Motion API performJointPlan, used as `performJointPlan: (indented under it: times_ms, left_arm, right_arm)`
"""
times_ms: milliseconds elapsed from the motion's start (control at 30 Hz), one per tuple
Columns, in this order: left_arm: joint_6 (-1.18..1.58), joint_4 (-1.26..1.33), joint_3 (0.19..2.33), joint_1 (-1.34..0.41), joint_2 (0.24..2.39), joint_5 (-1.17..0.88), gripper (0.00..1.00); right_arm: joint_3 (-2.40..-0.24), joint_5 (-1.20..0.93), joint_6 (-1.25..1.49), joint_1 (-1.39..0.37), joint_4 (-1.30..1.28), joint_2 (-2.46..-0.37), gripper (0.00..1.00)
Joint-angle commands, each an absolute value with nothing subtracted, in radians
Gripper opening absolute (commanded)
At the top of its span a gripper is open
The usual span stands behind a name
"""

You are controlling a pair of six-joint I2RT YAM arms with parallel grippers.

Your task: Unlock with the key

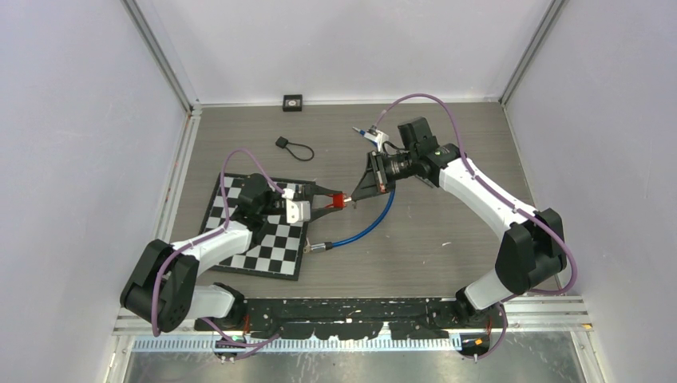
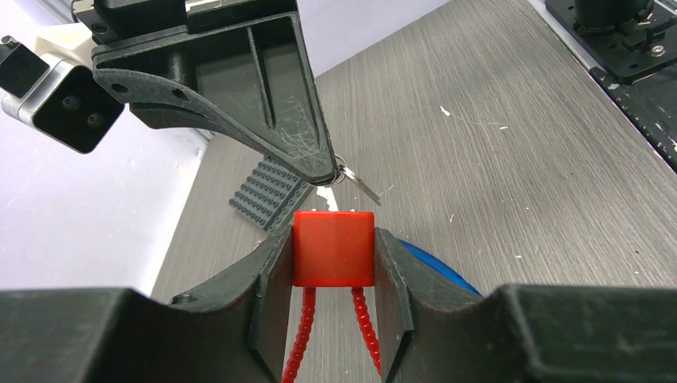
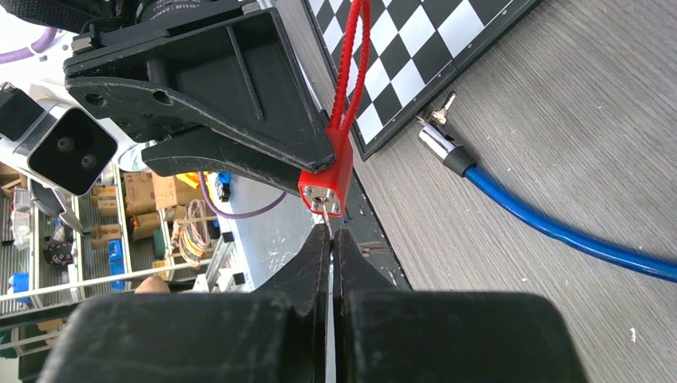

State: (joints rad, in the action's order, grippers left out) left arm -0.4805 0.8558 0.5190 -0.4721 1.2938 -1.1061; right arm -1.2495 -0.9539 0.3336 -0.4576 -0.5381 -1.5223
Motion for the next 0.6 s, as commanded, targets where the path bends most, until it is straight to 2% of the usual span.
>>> performJointPlan:
  times_ms: [0,567]
  left_arm:
    - [-0.497,0.892,0.516,-0.486,1.27,-1.121,0.0]
    - [-0.445,0.934,0.523,-0.496,1.295,-1.031,0.0]
  right_arm:
    - [-1.25,-0.952,0.346,-0.452,-0.458,-1.475,0.01]
    - [-1.207,-0.904,0.364,-0.441,-0.431,-1.433,0.0]
